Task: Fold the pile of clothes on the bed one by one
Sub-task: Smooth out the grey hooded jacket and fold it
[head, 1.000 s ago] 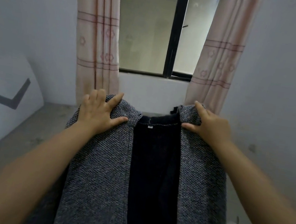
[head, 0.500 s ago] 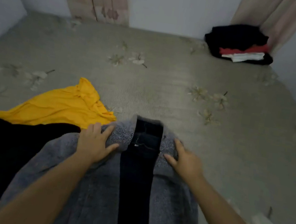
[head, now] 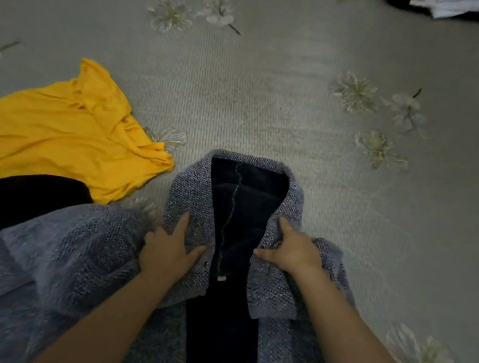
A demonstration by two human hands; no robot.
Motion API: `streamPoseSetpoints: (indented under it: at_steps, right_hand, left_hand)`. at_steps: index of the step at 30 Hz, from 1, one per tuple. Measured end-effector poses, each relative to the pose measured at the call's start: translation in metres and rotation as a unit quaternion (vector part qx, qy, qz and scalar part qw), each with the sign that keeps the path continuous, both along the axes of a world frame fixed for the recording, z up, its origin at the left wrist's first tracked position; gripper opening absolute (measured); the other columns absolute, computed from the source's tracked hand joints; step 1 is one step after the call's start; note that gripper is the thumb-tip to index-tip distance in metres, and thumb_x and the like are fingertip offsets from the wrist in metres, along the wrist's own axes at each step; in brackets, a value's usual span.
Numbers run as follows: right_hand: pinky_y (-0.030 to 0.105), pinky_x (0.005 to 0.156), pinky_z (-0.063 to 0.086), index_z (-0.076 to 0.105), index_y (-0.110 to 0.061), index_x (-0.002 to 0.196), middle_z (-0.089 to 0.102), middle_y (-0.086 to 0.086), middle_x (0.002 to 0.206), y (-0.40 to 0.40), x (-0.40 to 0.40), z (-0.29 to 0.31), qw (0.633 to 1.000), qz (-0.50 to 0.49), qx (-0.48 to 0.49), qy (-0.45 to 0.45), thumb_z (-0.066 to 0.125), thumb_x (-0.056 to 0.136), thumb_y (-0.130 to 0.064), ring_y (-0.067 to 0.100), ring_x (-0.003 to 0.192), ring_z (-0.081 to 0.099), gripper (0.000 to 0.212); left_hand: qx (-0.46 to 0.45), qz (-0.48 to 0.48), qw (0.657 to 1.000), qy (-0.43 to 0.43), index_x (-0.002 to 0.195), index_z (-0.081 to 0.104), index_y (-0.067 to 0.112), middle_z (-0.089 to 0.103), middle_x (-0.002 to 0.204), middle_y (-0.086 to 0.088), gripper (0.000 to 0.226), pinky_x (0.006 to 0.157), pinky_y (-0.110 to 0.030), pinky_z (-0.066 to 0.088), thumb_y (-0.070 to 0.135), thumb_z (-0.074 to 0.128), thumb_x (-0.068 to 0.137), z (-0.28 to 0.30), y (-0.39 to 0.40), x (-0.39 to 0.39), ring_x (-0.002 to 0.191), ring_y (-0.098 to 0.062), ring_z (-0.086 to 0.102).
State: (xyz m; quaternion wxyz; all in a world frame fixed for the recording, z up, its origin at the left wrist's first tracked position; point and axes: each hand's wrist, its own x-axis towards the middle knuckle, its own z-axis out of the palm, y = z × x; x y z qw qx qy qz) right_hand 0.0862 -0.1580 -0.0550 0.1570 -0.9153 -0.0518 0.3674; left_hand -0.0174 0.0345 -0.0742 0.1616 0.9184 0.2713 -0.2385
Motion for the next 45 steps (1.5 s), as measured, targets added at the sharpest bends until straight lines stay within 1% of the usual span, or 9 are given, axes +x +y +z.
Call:
streamPoseSetpoints:
  at_steps: [4, 9, 16, 19, 22, 27, 35, 39, 45]
  right_hand:
    - [0.029, 0.086, 0.043, 0.049, -0.017, 0.131, 0.053, 0.008, 0.129, 0.012, 0.001, 0.001, 0.996, -0.019, 0.039, -0.077, 0.067, 0.08, -0.025, 0.024, 0.113, 0.053, 0.054]
    - [0.037, 0.071, 0.048, 0.061, -0.008, 0.116, 0.06, 0.021, 0.108, 0.029, 0.046, 0.078, 0.912, 0.04, 0.129, -0.388, 0.065, 0.078, -0.005, 0.038, 0.091, 0.059, 0.039]
    - [0.038, 0.066, 0.046, 0.055, -0.006, 0.123, 0.055, 0.023, 0.111, 0.061, 0.129, 0.165, 0.796, -0.008, 0.191, -0.574, 0.062, 0.08, -0.01, 0.039, 0.088, 0.057, 0.043]
    - [0.041, 0.086, 0.04, 0.018, -0.016, 0.145, 0.029, 0.026, 0.141, 0.077, 0.161, 0.156, 0.868, 0.002, 0.055, -0.493, 0.052, 0.089, -0.039, 0.039, 0.111, 0.047, 0.07]
    - [0.047, 0.105, 0.024, -0.001, -0.023, 0.146, -0.003, 0.021, 0.153, 0.072, 0.145, 0.104, 0.927, 0.072, -0.078, -0.36, 0.033, 0.091, -0.054, 0.041, 0.133, 0.022, 0.072]
    - [0.039, 0.107, 0.021, 0.027, -0.015, 0.142, 0.023, 0.007, 0.151, 0.028, 0.037, 0.019, 0.954, 0.131, -0.021, -0.267, 0.034, 0.093, -0.048, 0.023, 0.138, 0.019, 0.06]
    - [0.066, 0.09, 0.033, 0.052, -0.001, 0.126, 0.045, 0.034, 0.13, -0.04, -0.111, -0.007, 0.964, -0.043, -0.024, -0.262, 0.021, 0.087, -0.064, 0.052, 0.117, 0.045, 0.08]
    - [0.044, 0.095, 0.037, 0.029, 0.0, 0.139, 0.046, 0.028, 0.131, -0.083, -0.124, -0.013, 0.973, -0.153, -0.001, -0.173, 0.063, 0.08, -0.041, 0.041, 0.118, 0.045, 0.08]
    - [0.022, 0.086, 0.039, 0.028, -0.011, 0.142, 0.054, 0.015, 0.128, -0.09, -0.126, 0.016, 0.97, -0.146, 0.096, -0.167, 0.058, 0.086, -0.034, 0.028, 0.111, 0.054, 0.067]
  left_hand:
    - [0.05, -0.039, 0.996, -0.066, 0.147, 0.011, 0.018, 0.034, 0.14, -0.017, 0.067, 0.084, -0.036, 0.046, 0.041, 0.044, 0.093, -0.005, -0.006, 0.0, 0.122, -0.031, 0.041]
    - [0.108, -0.132, 0.923, -0.346, 0.113, 0.057, -0.012, 0.06, 0.083, -0.033, 0.05, 0.045, -0.039, 0.049, 0.005, 0.072, 0.068, 0.06, 0.025, 0.052, 0.063, -0.043, 0.06]
    - [0.164, -0.148, 0.853, -0.473, 0.132, 0.041, -0.006, 0.049, 0.111, -0.039, 0.06, 0.062, -0.052, 0.046, 0.015, 0.066, 0.082, 0.16, 0.079, 0.166, 0.091, -0.053, 0.052]
    - [0.156, -0.085, 0.903, -0.392, 0.146, 0.014, 0.012, 0.022, 0.142, -0.034, 0.072, 0.099, -0.052, 0.028, 0.038, 0.051, 0.09, 0.153, 0.096, 0.201, 0.126, -0.047, 0.028]
    - [0.149, -0.069, 0.946, -0.279, 0.147, 0.007, 0.016, 0.005, 0.148, -0.031, 0.073, 0.108, -0.049, 0.012, 0.041, 0.046, 0.091, 0.11, 0.088, 0.188, 0.137, -0.042, 0.009]
    - [0.091, -0.164, 0.968, -0.168, 0.145, 0.014, 0.009, 0.006, 0.153, -0.02, 0.066, 0.111, -0.043, 0.012, 0.044, 0.037, 0.094, 0.025, 0.035, 0.102, 0.141, -0.033, 0.005]
    - [-0.004, -0.116, 0.989, -0.094, 0.145, 0.002, 0.005, -0.004, 0.153, -0.018, 0.081, 0.109, -0.034, -0.016, 0.061, 0.009, 0.087, -0.024, -0.033, -0.037, 0.142, -0.029, -0.008]
    - [-0.004, -0.155, 0.982, -0.104, 0.14, 0.023, -0.002, 0.018, 0.148, -0.023, 0.102, 0.11, -0.04, -0.003, 0.067, -0.018, 0.078, -0.022, -0.04, -0.081, 0.139, -0.038, 0.014]
    - [0.078, -0.124, 0.988, -0.049, 0.146, 0.009, 0.009, 0.007, 0.155, -0.009, 0.066, 0.112, -0.042, -0.005, 0.05, 0.019, 0.095, -0.016, -0.025, -0.108, 0.143, -0.023, 0.001]
